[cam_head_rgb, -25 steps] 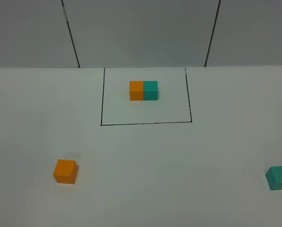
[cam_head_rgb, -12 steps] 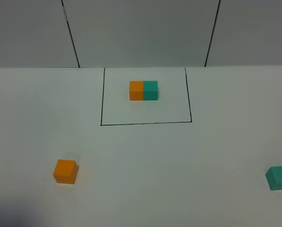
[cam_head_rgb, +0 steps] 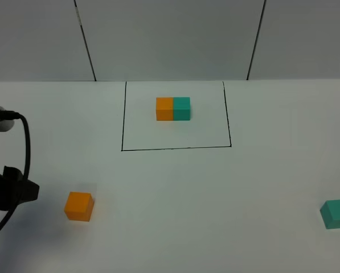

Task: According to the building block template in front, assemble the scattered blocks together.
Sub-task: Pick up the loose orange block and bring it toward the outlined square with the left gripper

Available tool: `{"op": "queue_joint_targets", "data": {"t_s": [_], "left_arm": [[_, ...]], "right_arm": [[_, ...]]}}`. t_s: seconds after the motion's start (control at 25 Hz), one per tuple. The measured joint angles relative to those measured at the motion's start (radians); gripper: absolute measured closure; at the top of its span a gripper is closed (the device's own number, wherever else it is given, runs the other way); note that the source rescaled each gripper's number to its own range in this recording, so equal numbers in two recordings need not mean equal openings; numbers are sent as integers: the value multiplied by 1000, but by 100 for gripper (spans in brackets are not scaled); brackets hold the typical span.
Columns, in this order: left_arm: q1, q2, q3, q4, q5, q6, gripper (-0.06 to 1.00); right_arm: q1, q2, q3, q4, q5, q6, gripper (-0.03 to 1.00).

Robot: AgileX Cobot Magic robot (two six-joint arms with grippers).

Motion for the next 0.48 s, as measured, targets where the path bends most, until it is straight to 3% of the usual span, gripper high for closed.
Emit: {"op": "queue_joint_targets", "data": {"t_s": [0.24, 0.36, 0.48], "left_arm": [[-131, 164, -73, 8, -55, -16, 24], [-212, 240, -129, 58, -79, -98, 24], [-274, 322, -198, 157, -74, -229, 24]], "right_arm": [[0, 0, 0, 0, 0, 0, 27], [0, 0, 0, 0, 0, 0, 27], [0, 0, 0, 0, 0, 0, 27]]}}
